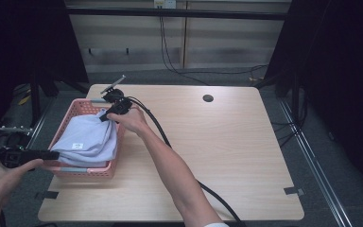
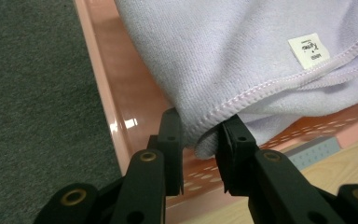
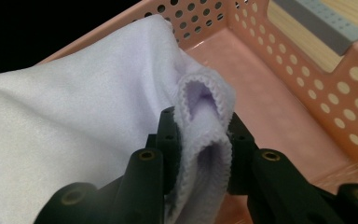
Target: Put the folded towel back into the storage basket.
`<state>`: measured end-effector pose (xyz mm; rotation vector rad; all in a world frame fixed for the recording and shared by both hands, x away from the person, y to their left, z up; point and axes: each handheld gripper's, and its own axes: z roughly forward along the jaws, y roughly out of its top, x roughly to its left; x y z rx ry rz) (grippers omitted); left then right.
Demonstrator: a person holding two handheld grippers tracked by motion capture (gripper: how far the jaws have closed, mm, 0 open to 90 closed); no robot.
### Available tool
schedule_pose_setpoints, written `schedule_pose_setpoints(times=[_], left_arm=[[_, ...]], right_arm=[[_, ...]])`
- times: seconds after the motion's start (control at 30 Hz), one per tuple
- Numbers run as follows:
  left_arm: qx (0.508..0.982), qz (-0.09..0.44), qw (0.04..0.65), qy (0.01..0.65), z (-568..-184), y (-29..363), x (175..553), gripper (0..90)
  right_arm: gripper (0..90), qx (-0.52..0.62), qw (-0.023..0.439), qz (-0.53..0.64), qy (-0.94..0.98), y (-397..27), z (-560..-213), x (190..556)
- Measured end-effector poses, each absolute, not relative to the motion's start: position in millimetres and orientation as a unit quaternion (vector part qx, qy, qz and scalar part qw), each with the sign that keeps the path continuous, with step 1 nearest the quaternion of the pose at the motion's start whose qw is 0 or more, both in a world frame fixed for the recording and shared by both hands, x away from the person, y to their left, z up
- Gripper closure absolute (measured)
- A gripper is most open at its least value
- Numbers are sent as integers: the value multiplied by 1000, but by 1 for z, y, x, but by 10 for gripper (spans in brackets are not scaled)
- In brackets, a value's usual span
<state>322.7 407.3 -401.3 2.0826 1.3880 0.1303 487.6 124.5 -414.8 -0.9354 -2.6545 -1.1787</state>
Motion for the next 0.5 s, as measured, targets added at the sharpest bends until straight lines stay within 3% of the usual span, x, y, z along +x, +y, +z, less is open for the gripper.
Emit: schedule_pose_setpoints(times=[0.33,0.5], left_arm=[[791,43,298,533,-413,405,327,720],[792,41,291,536,-416,405,328,696]], right_arm=[[687,-305,36,-366,-879,128,-427,486],[620,-312,38,-363,-877,127,-428,488]])
